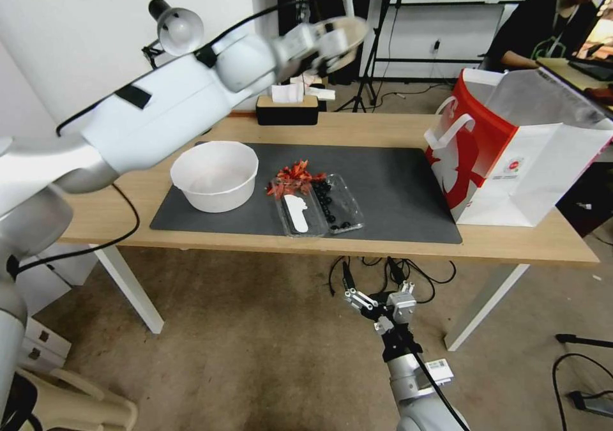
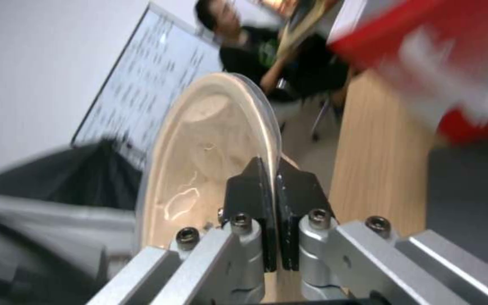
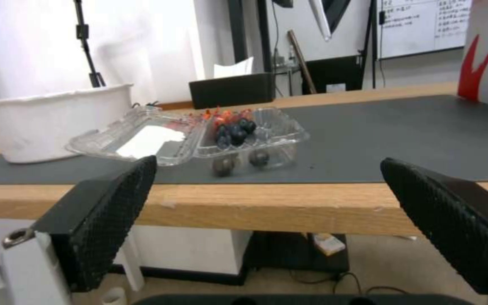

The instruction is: Pick up the trash from the table and place it into the takeout bag.

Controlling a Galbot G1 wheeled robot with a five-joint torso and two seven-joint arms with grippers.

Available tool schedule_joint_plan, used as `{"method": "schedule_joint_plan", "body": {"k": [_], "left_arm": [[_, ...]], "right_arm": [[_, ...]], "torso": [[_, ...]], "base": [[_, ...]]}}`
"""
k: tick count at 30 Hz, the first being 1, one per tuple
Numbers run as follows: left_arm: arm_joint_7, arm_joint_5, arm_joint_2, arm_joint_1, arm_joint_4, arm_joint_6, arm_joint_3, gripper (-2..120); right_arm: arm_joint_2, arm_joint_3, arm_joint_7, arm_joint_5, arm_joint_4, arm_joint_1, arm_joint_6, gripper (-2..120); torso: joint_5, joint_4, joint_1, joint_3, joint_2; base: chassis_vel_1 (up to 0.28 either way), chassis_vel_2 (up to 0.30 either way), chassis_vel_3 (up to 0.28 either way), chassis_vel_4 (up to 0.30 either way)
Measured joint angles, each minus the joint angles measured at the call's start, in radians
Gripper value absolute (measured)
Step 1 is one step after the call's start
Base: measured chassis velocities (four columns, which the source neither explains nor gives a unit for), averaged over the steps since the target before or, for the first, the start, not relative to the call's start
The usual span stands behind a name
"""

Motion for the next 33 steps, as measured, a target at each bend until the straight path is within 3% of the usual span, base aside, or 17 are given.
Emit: {"method": "schedule_joint_plan", "body": {"k": [4, 7, 8, 9, 12, 16, 22, 33], "left_arm": [[0.000, -0.011, -0.040, -0.018, 0.014, 0.000, 0.012, 0], [-0.001, -0.025, -0.135, -0.048, 0.062, -0.002, 0.025, 0], [-0.001, -0.027, -0.196, -0.062, 0.100, -0.007, 0.028, 0], [-0.001, -0.027, -0.196, -0.062, 0.100, -0.007, 0.028, 0], [-0.001, -0.028, -0.310, -0.082, 0.180, -0.023, 0.025, 0], [0.000, -0.028, -0.377, -0.088, 0.224, -0.030, 0.020, 0], [-0.002, -0.051, -0.421, -0.095, 0.250, -0.040, 0.030, 0], [-0.022, -0.172, -0.419, -0.053, 0.175, -0.074, 0.078, 0]], "right_arm": [[0.001, 0.004, 0.001, -0.004, 0.000, -0.004, 0.001, 100], [0.001, 0.008, 0.002, -0.007, 0.000, -0.008, 0.002, 100], [0.001, 0.012, 0.003, -0.007, -0.003, -0.007, 0.002, 100], [0.001, 0.012, 0.003, -0.007, -0.003, -0.007, 0.002, 100], [0.007, 0.019, 0.004, -0.007, -0.012, -0.002, 0.003, 100], [0.019, 0.020, 0.004, -0.009, -0.025, 0.001, 0.013, 100], [0.028, 0.018, 0.004, -0.017, -0.037, 0.009, 0.020, 100], [0.052, -0.002, 0.003, -0.030, -0.051, 0.023, 0.020, 100]], "torso": [[0.0002, -0.0003, 0.000, 0.000, 0.000], [0.0003, 0.0000, 0.000, 0.000, 0.000], [0.0001, -0.0003, 0.000, 0.000, 0.000], [0.0001, -0.0003, 0.000, 0.000, 0.000], [0.0004, -0.0003, 0.000, 0.000, 0.000], [0.0001, 0.0000, 0.000, 0.000, 0.000], [0.0000, -0.0001, 0.000, 0.000, 0.000], [-0.0002, 0.0001, 0.000, 0.000, 0.000]], "base": [[0.000, 0.000, 0.000, 0.000], [0.000, 0.000, 0.000, 0.000], [0.000, 0.000, 0.000, 0.000], [0.000, 0.000, 0.000, 0.000], [0.000, 0.000, 0.000, 0.000], [0.000, 0.000, 0.000, 0.000], [0.000, 0.000, 0.000, 0.000], [0.000, 0.000, 0.000, 0.000]]}}
